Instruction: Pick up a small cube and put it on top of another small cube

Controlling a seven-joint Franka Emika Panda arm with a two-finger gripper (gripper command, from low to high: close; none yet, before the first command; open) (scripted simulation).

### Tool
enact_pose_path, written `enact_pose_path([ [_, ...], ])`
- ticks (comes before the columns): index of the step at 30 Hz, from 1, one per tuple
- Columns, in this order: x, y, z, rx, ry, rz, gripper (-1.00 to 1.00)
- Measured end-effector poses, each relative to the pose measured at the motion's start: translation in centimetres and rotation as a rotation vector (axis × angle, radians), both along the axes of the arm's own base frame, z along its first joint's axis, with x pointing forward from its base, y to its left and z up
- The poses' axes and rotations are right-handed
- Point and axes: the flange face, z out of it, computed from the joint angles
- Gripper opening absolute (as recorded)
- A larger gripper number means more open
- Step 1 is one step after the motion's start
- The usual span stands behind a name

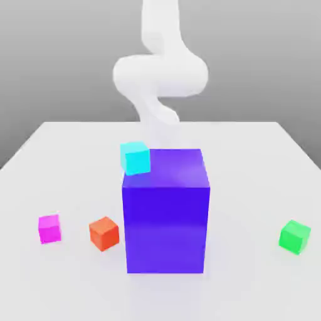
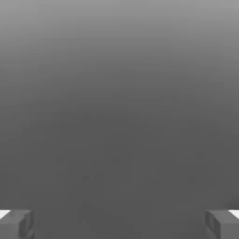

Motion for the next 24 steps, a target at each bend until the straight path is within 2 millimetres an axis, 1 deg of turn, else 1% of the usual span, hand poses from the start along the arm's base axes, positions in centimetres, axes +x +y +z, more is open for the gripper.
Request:
enact_pose_path([
  [2,1.9,-2.3,-3.7,0.015,0.055,-0.089,0.00],
  [5,3.7,-6.1,-9.2,0.042,0.132,-0.216,0.00],
  [8,4.4,-10.0,-14.8,0.077,0.206,-0.341,0.00],
  [11,4.0,-13.8,-20.5,0.120,0.277,-0.466,0.00],
  [14,2.6,-17.4,-26.1,0.170,0.345,-0.589,0.00],
  [17,0.3,-20.4,-31.5,0.228,0.410,-0.710,0.00],
  [21,-3.8,-23.3,-38.3,0.318,0.491,-0.868,0.00],
  [24,-7.8,-24.9,-43.0,0.399,0.546,-0.997,0.00],
])
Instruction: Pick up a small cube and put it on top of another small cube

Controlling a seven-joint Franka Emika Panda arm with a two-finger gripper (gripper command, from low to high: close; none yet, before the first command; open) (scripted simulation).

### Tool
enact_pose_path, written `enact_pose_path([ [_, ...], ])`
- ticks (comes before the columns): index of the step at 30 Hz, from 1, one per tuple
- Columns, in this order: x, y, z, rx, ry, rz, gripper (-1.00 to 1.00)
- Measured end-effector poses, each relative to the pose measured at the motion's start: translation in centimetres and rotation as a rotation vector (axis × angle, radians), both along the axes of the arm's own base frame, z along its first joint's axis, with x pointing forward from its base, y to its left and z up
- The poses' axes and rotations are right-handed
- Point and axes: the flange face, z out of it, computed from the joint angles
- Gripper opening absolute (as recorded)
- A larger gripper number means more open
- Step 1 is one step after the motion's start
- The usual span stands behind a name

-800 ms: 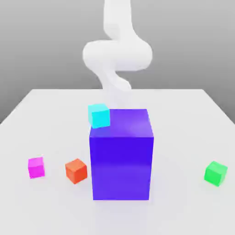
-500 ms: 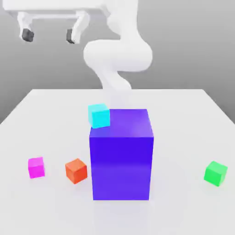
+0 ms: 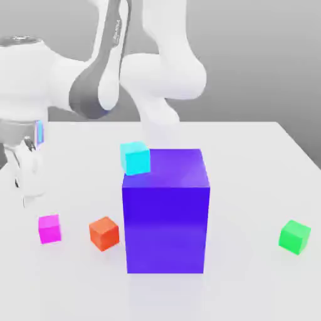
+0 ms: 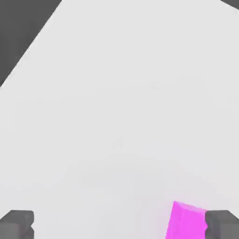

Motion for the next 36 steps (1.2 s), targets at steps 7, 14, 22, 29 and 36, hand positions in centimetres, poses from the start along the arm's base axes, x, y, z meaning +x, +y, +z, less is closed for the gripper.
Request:
enact_pose_path([
  [7,-3.6,-0.1,-8.0,0.076,0.037,-0.126,0.00],
  [14,-3.7,0.0,-10.8,0.075,0.041,-0.125,-1.00],
  [22,-3.6,-0.1,-6.8,0.076,0.037,-0.126,-1.00],
  [29,5.3,5.4,-2.1,0.029,-0.015,0.211,-1.00],
  [36,13.4,23.5,-0.1,0.024,-0.020,0.812,-1.00],
])
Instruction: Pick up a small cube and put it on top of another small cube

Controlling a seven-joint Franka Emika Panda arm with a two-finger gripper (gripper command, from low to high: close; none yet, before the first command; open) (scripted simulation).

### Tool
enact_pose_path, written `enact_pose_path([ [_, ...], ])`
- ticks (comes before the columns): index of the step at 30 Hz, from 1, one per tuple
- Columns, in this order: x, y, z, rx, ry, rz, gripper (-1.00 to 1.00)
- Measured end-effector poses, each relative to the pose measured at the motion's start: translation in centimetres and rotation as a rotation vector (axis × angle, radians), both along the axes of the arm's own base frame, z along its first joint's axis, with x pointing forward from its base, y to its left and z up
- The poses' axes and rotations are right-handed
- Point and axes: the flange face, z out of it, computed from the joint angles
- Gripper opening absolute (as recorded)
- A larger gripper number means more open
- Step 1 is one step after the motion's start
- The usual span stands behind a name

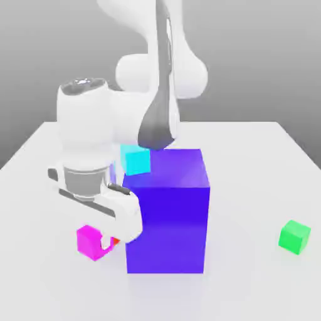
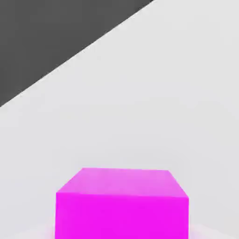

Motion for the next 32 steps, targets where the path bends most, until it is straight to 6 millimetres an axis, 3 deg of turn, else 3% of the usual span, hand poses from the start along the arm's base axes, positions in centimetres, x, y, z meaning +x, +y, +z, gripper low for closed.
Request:
enact_pose_path([
  [4,0.1,10.7,0.7,-0.005,0.005,0.313,-1.00],
  [8,-2.5,21.0,1.2,-0.014,0.014,0.619,-1.00],
  [12,-7.6,30.4,1.7,-0.027,0.023,0.924,-1.00],
  [14,-10.9,34.6,1.9,-0.034,0.026,1.076,-1.00],
  [16,-15.0,37.5,1.4,-0.051,0.048,1.206,-1.00],
  [17,-16.6,38.3,1.0,-0.059,0.059,1.244,-1.00],
  [18,-16.7,38.2,0.7,-0.062,0.063,1.246,-1.00],
  [20,-13.7,35.8,-0.1,-0.060,0.065,1.155,-1.00],
  [29,-13.9,35.7,-5.2,-0.063,0.071,1.157,-1.00],
  [30,-14.0,35.6,-5.7,-0.064,0.073,1.158,1.00],
  [32,-14.0,35.6,-5.7,-0.064,0.073,1.158,1.00],
])
